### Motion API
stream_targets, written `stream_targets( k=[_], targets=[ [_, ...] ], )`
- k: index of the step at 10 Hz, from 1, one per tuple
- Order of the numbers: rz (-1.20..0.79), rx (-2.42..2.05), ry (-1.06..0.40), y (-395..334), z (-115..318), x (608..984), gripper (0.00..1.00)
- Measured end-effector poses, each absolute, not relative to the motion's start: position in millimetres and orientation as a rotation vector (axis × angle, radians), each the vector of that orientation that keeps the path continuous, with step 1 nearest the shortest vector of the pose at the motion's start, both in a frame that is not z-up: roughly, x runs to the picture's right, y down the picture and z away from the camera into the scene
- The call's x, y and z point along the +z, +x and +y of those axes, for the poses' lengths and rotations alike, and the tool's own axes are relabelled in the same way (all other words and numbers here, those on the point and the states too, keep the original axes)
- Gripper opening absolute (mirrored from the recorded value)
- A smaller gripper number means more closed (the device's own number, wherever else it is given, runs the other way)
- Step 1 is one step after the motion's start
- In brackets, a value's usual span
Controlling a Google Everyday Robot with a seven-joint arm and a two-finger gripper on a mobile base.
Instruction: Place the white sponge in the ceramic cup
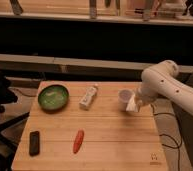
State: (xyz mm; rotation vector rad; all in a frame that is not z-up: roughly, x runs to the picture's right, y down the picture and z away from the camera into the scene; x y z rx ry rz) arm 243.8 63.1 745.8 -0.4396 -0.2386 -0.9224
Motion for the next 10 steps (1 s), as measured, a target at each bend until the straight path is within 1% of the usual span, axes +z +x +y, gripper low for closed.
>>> stream_targets(
  k=[4, 7, 10],
  targets=[
    [-0.228, -0.927, -0.434, 242.4, 55.6, 746.6, 0.01],
    [-0.221, -0.932, -0.429, 232.1, 42.4, 755.4, 0.01],
    [-0.213, -0.934, -0.43, 235.5, 40.6, 755.1, 0.01]
  ],
)
